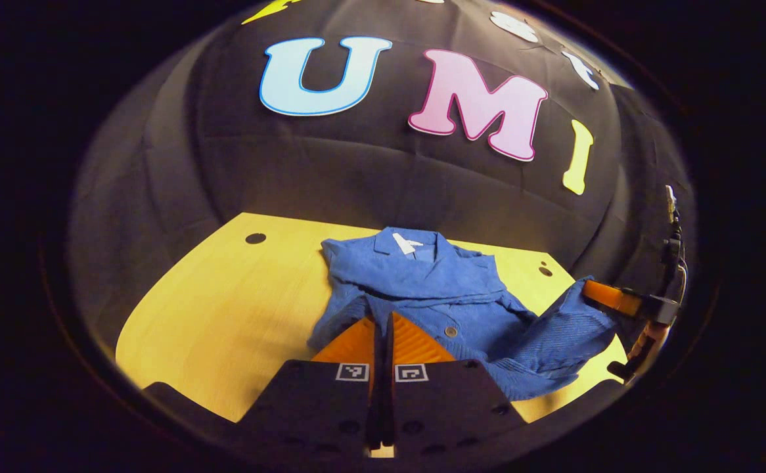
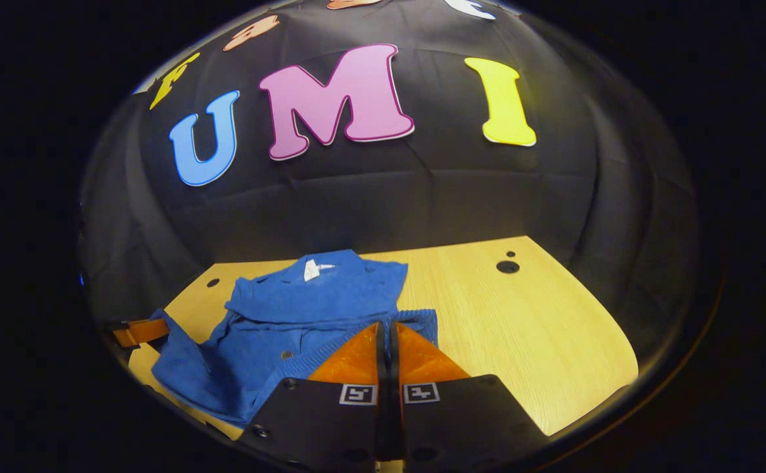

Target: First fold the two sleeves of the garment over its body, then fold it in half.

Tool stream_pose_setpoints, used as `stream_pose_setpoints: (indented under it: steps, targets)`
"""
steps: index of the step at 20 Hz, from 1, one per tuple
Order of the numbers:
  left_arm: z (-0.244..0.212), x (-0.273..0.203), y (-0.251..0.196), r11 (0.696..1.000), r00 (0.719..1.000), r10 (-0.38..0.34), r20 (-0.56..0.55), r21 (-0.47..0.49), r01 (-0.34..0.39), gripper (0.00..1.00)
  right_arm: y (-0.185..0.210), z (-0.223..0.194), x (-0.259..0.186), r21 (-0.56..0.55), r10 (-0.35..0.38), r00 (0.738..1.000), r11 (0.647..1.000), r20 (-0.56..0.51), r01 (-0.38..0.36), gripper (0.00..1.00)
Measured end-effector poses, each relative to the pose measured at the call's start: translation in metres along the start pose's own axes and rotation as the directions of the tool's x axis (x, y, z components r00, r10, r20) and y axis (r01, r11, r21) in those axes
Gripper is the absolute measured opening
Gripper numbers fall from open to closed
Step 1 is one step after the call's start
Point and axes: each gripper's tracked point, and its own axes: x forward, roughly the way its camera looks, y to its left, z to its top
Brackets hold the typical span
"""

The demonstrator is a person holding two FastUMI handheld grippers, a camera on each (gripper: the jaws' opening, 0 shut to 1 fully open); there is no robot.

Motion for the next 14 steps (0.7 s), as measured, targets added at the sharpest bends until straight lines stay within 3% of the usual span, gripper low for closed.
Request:
stream_pose_setpoints:
  steps: [5, 8, 12, 14]
  targets:
    - [0.07, 0.073, 0.014, 1.0, 0.995, -0.001, 0.096, 0.023, -0.002, 0.0, 0.003, 0.051, 0.066, -0.044, 0.01, 0.995, 0.999, 0.103, -0.006, 0.0]
    - [0.107, 0.131, 0.029, 1.0, 0.978, 0.004, 0.21, -0.001, -0.004, 0.0, 0.004, 0.076, 0.118, -0.047, 0.015, 0.988, 0.999, 0.155, -0.008, 0.0]
    - [0.14, 0.207, 0.046, 0.995, 0.949, 0.01, 0.316, 0.091, -0.041, 0.0, -0.005, 0.102, 0.192, -0.122, -0.01, 0.971, 0.992, 0.239, 0.04, 0.0]
    - [0.154, 0.24, 0.05, 0.999, 0.941, 0.002, 0.339, 0.037, -0.015, 0.0, -0.005, 0.109, 0.224, -0.122, -0.016, 0.964, 0.991, 0.267, 0.05, 0.0]
